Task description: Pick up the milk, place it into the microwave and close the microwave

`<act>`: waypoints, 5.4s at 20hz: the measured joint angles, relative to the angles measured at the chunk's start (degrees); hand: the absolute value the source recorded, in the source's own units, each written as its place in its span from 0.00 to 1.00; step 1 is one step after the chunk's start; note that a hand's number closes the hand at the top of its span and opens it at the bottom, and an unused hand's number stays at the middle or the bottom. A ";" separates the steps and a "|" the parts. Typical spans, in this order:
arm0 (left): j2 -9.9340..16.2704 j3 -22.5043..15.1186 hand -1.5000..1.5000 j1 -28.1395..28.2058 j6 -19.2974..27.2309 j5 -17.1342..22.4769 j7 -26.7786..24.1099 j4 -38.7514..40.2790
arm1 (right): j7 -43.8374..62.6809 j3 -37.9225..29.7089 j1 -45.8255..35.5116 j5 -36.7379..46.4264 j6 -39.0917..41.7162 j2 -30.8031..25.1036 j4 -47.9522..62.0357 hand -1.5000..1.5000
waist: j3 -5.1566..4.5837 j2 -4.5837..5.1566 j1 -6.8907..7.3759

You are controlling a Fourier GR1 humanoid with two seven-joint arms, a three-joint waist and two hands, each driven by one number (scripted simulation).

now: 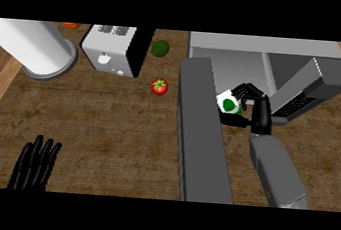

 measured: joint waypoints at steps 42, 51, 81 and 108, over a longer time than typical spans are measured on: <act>0.39 -1.82 0.00 -7.89 -0.16 -7.18 3.78 3.46 | 5.33 -1.51 -24.44 11.67 -17.78 -10.80 31.82 0.00 | 0.37 2.95 6.09; -0.56 -3.54 0.00 -7.16 -0.32 -8.26 2.99 2.73 | -2.45 -6.48 -20.62 6.56 -11.59 -8.57 29.89 0.00 | 0.33 2.19 4.67; -4.42 -8.00 1.00 -11.13 -1.29 -10.99 7.71 4.04 | -20.51 -12.08 3.09 -3.90 22.46 -5.31 24.32 0.00 | 0.05 0.01 -0.55; -11.09 -24.42 1.00 -28.69 -0.87 -30.99 11.84 28.30 | -6.01 -4.66 39.99 -18.15 39.79 -7.51 -30.60 0.00 | -0.12 -0.26 -2.24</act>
